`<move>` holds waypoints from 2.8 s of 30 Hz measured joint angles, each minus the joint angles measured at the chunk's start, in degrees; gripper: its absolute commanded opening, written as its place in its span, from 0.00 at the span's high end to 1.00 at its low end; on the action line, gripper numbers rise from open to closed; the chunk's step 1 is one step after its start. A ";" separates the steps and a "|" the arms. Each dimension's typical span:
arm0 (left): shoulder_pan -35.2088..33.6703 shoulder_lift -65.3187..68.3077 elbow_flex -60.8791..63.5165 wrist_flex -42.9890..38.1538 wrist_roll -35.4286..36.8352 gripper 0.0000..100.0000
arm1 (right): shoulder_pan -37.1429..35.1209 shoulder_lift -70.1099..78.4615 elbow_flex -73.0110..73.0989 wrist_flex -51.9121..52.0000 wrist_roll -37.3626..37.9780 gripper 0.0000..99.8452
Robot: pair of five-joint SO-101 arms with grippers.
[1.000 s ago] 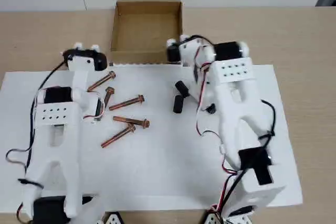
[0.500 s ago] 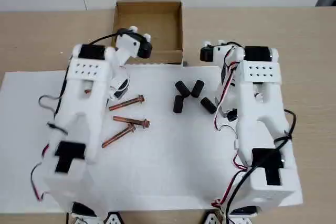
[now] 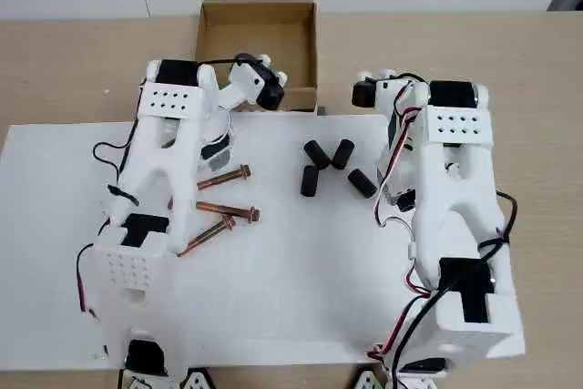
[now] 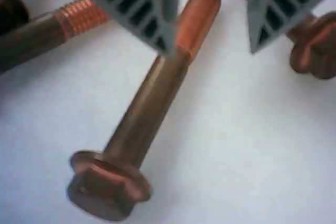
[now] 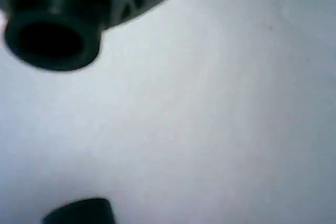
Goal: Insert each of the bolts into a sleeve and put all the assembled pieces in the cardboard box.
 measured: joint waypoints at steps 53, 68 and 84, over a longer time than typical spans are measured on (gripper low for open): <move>4.31 15.38 -10.29 1.05 -1.05 1.00 | -0.09 0.00 0.00 0.00 -1.23 0.99; 6.77 2.81 -10.99 0.88 1.76 1.00 | -0.09 -15.74 0.97 0.26 -1.49 1.00; 8.35 -20.48 -9.05 1.23 22.24 1.00 | 0.00 -46.15 23.21 0.35 -8.88 1.00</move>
